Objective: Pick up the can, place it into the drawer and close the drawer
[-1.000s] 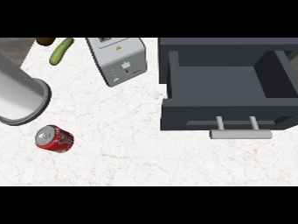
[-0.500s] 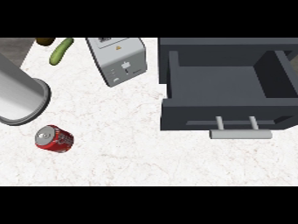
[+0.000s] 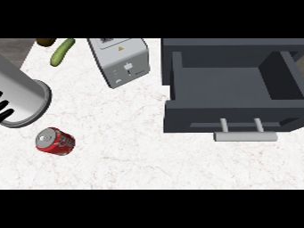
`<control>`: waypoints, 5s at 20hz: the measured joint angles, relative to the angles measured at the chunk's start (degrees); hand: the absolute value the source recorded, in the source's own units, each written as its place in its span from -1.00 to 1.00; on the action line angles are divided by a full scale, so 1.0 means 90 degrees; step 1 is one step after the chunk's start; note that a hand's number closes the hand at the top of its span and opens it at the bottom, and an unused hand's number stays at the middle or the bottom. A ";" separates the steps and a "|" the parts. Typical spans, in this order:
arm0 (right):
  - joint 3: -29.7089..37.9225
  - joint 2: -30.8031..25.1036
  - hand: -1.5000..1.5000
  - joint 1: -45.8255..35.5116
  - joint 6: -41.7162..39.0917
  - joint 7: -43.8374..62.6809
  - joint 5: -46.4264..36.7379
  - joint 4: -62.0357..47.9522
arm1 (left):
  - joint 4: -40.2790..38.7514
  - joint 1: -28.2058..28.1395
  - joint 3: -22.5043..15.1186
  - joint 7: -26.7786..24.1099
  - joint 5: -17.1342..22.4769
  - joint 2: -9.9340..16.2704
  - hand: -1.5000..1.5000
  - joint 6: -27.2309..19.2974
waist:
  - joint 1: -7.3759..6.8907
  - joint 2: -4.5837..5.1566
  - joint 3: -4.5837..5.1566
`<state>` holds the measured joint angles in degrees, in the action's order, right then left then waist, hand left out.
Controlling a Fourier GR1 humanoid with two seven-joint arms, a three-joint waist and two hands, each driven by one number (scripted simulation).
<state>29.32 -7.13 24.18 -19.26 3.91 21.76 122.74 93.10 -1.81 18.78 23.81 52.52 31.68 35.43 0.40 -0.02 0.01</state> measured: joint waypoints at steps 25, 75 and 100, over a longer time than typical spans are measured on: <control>0.0813 0.0347 -1.00 -0.0072 -0.0793 0.0324 0.0313 0.0071 | -0.3858 0.1072 0.0053 -0.3679 -0.4280 -0.0982 -1.00 0.0695 | 0.0021 0.0010 0.0006; 0.1495 0.0722 -1.00 0.0275 -0.1249 0.1045 0.1210 0.0738 | -0.7084 0.3215 0.0173 -0.5376 -0.4650 -0.2307 1.00 -0.0671 | -0.0066 -0.0045 -0.0011; 0.1157 0.0770 -1.00 0.0377 -0.0846 0.1123 0.1139 0.1052 | -0.1331 0.3642 -0.2140 -0.1843 -0.4314 -0.3500 1.00 -0.5517 | -0.0008 -0.0020 -0.0003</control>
<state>39.74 -0.20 27.57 -26.87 14.03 32.02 132.21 81.12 30.97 -0.48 7.22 13.70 0.19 -14.22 0.33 -0.20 -0.02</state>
